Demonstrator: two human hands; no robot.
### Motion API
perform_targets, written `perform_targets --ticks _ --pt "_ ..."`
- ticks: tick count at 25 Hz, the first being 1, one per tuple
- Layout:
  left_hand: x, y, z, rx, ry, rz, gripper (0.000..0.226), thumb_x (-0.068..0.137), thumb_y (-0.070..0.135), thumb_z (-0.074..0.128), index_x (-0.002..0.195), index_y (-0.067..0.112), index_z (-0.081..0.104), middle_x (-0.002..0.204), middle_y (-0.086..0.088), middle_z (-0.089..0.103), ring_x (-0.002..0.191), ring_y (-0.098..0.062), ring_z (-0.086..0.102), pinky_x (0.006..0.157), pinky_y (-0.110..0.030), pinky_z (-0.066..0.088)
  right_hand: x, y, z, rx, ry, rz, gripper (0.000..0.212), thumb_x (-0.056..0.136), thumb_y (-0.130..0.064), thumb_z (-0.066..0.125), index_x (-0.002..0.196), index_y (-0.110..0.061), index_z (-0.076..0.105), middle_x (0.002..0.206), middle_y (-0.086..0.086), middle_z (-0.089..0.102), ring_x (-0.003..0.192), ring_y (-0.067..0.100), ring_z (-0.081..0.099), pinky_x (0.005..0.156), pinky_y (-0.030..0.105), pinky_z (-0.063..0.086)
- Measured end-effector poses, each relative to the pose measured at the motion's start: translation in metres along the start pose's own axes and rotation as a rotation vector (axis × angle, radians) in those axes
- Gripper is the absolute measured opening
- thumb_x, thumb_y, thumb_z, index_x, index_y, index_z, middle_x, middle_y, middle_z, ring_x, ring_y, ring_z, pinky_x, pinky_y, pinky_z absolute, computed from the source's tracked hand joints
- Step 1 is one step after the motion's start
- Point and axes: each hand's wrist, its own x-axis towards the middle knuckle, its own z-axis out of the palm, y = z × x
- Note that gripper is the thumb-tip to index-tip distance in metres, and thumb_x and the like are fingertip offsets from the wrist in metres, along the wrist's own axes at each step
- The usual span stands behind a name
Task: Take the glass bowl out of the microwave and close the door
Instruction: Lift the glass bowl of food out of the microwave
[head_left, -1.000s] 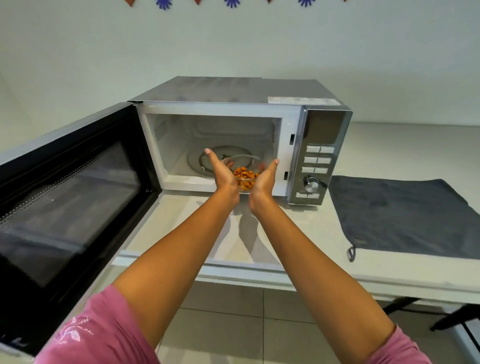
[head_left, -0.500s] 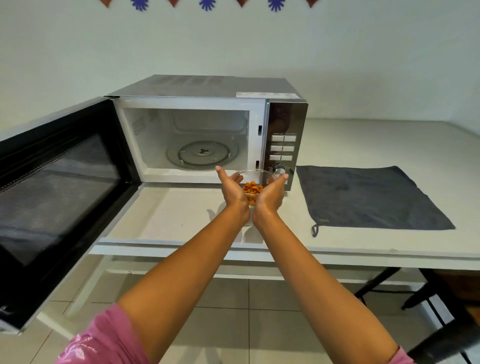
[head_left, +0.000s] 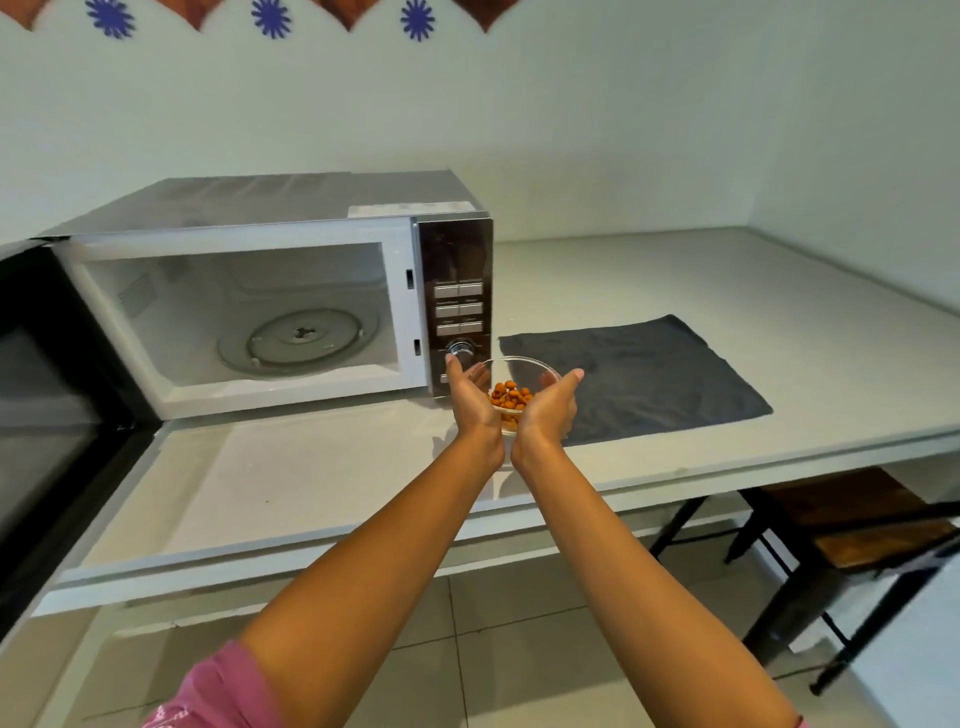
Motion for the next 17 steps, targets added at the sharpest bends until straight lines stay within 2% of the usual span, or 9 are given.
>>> perform_targets --ticks 2,4,5,6,9,12,14,15,17 --pt "0.005 -0.008 0.017 0.006 -0.062 -0.061 0.063 0.097 0.059 0.032 0.126 0.012 0.061 0.125 -0.008 0.063 0.099 -0.019 0.061 0.07 -0.029 0.049 0.015 -0.01 -0.01 0.029 0.03 0.0 0.066 0.101 -0.061 0.023 0.136 -0.017 0.058 0.134 0.009 0.06 0.118 0.028 0.059 0.098 0.044 0.052" --pt "0.007 -0.014 0.031 0.014 -0.119 -0.126 0.061 0.095 0.062 0.032 0.121 0.016 0.062 0.108 -0.005 0.066 0.086 -0.019 0.063 0.053 -0.027 0.051 0.029 -0.021 -0.018 0.058 0.045 0.024 0.067 0.1 -0.064 0.023 0.136 -0.019 0.057 0.131 0.009 0.06 0.112 0.028 0.061 0.086 0.041 0.057" --pt "0.008 -0.017 0.038 0.034 -0.143 -0.15 0.062 0.094 0.064 0.032 0.122 0.017 0.061 0.105 -0.003 0.064 0.086 -0.02 0.063 0.053 -0.028 0.05 0.037 -0.025 -0.022 0.066 0.057 0.035 0.068 0.099 -0.065 0.023 0.136 -0.02 0.057 0.129 0.01 0.06 0.109 0.028 0.061 0.079 0.039 0.057" --pt "0.011 -0.022 0.044 0.056 -0.162 -0.169 0.063 0.094 0.065 0.031 0.125 0.018 0.06 0.107 -0.003 0.063 0.089 -0.022 0.062 0.055 -0.03 0.049 0.045 -0.03 -0.025 0.072 0.066 0.041 0.068 0.099 -0.066 0.022 0.135 -0.021 0.058 0.128 0.01 0.059 0.108 0.029 0.061 0.075 0.038 0.057" --pt "0.022 -0.035 0.063 0.099 -0.206 -0.185 0.065 0.095 0.064 0.028 0.13 0.018 0.057 0.123 -0.004 0.06 0.102 -0.024 0.06 0.069 -0.033 0.048 0.066 -0.04 -0.036 0.109 0.077 0.04 0.069 0.098 -0.067 0.021 0.133 -0.021 0.059 0.127 0.009 0.059 0.106 0.027 0.062 0.08 0.04 0.057" --pt "0.04 -0.048 0.08 0.137 -0.269 -0.185 0.068 0.096 0.065 0.025 0.135 0.018 0.054 0.137 -0.005 0.056 0.12 -0.028 0.055 0.088 -0.038 0.047 0.087 -0.048 -0.041 0.129 0.107 -0.005 0.07 0.099 -0.066 0.02 0.134 -0.02 0.059 0.124 0.004 0.059 0.087 0.014 0.059 0.061 0.028 0.048" --pt "0.05 -0.055 0.091 0.156 -0.3 -0.197 0.069 0.095 0.065 0.024 0.136 0.019 0.054 0.14 -0.005 0.055 0.124 -0.028 0.054 0.096 -0.04 0.046 0.101 -0.053 -0.043 0.125 0.121 -0.025 0.07 0.098 -0.067 0.02 0.133 -0.02 0.059 0.119 0.001 0.058 0.084 0.01 0.056 0.058 0.026 0.043" --pt "0.056 -0.059 0.098 0.167 -0.313 -0.207 0.068 0.096 0.065 0.024 0.136 0.019 0.054 0.14 -0.005 0.055 0.123 -0.027 0.054 0.097 -0.04 0.046 0.11 -0.055 -0.044 0.12 0.131 -0.039 0.07 0.098 -0.067 0.02 0.132 -0.021 0.059 0.118 -0.001 0.058 0.084 0.009 0.055 0.058 0.025 0.041" --pt "0.066 -0.065 0.108 0.178 -0.321 -0.217 0.065 0.096 0.062 0.026 0.136 0.019 0.055 0.139 -0.004 0.055 0.114 -0.023 0.057 0.085 -0.035 0.049 0.124 -0.058 -0.046 0.103 0.126 -0.062 0.071 0.098 -0.068 0.019 0.134 -0.02 0.058 0.118 -0.003 0.057 0.084 0.007 0.054 0.06 0.023 0.04"
